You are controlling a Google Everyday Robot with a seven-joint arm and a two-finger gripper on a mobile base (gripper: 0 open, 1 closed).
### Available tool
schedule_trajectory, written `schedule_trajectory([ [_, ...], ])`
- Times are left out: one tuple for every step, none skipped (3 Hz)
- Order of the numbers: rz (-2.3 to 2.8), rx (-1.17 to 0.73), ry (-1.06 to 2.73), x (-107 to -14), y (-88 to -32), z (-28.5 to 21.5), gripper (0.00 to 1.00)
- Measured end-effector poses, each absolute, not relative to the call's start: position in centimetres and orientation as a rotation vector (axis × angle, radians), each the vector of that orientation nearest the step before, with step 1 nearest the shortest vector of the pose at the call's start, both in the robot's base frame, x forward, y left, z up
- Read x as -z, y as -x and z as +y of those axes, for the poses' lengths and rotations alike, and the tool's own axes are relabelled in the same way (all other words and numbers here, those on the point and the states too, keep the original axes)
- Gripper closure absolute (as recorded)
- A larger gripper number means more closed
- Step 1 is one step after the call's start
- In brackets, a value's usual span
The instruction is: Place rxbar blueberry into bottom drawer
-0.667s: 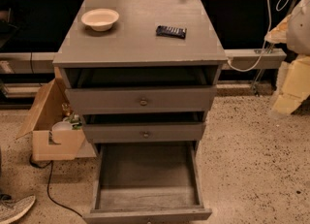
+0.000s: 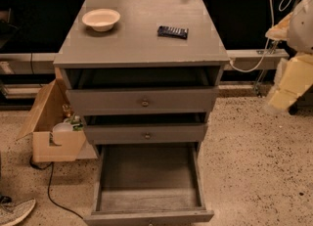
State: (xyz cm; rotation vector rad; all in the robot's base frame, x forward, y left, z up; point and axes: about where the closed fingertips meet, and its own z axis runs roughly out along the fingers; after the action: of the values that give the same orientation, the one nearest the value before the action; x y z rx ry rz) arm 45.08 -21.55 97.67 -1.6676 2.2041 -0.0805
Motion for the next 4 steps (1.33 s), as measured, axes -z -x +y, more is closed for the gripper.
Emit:
schedule_trajectory([
  [2.132, -0.027, 1.487, -97.8, -50.5, -21.5, 0.0],
  [2.092, -0.137, 1.336, -97.8, -56.2, -21.2, 0.0],
  [2.016, -0.271, 1.248, -96.6, -62.5, -19.1, 0.0],
  [2.016, -0.271, 1.248, -96.6, -62.5, -19.1, 0.0],
])
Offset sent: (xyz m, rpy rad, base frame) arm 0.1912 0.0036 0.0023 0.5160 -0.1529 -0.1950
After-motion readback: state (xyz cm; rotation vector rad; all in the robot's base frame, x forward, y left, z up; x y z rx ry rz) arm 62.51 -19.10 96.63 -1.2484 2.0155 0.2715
